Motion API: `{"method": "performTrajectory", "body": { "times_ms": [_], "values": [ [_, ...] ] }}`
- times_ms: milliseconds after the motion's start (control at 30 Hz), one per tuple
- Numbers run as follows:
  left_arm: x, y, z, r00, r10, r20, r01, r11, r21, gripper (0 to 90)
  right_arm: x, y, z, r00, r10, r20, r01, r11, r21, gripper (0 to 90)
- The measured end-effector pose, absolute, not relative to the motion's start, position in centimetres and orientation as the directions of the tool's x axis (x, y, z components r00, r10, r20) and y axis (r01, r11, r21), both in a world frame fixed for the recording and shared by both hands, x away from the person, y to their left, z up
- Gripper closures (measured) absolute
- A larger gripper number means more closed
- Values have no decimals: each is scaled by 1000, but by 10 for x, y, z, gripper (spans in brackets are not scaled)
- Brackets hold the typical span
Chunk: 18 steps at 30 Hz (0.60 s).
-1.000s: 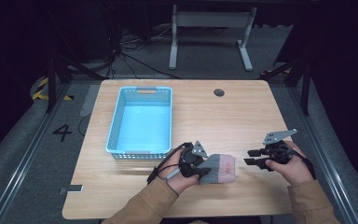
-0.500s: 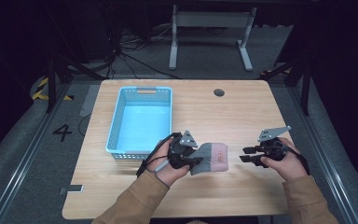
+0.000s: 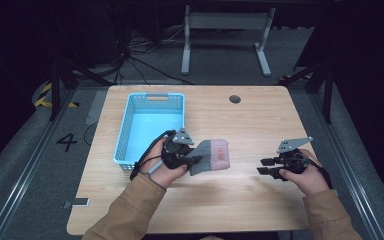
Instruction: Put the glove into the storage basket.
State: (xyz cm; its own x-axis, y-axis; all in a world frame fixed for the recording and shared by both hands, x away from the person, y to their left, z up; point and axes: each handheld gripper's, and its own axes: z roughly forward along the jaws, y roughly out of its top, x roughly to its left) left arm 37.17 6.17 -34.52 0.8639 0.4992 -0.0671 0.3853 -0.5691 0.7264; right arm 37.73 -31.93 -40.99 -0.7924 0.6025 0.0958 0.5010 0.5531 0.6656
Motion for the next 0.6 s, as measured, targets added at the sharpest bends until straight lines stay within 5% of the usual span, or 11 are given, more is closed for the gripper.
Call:
{"method": "performTrajectory", "body": {
  "times_ms": [600],
  "values": [
    [393, 114, -330, 817, 574, -43, 410, -529, 743, 683, 366, -326, -414, -774, 626, 93, 517, 541, 663, 590]
  ]
}}
